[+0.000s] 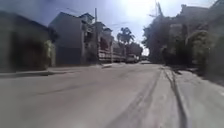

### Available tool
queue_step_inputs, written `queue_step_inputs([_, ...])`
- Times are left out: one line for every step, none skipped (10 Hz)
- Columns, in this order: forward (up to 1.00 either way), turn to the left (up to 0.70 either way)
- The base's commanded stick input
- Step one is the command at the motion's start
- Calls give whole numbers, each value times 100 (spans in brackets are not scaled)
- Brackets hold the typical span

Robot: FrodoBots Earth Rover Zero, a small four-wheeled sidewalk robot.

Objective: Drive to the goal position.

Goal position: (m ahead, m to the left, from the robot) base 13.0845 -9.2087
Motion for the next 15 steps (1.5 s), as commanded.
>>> queue_step_inputs([100, -40])
queue_step_inputs([100, -40])
queue_step_inputs([100, -40])
queue_step_inputs([100, -40])
queue_step_inputs([100, -40])
queue_step_inputs([100, -40])
queue_step_inputs([100, -36])
queue_step_inputs([100, -18])
queue_step_inputs([100, 0])
queue_step_inputs([100, 0])
queue_step_inputs([100, 0])
queue_step_inputs([100, 0])
queue_step_inputs([100, 0])
queue_step_inputs([100, 0])
queue_step_inputs([100, 0])
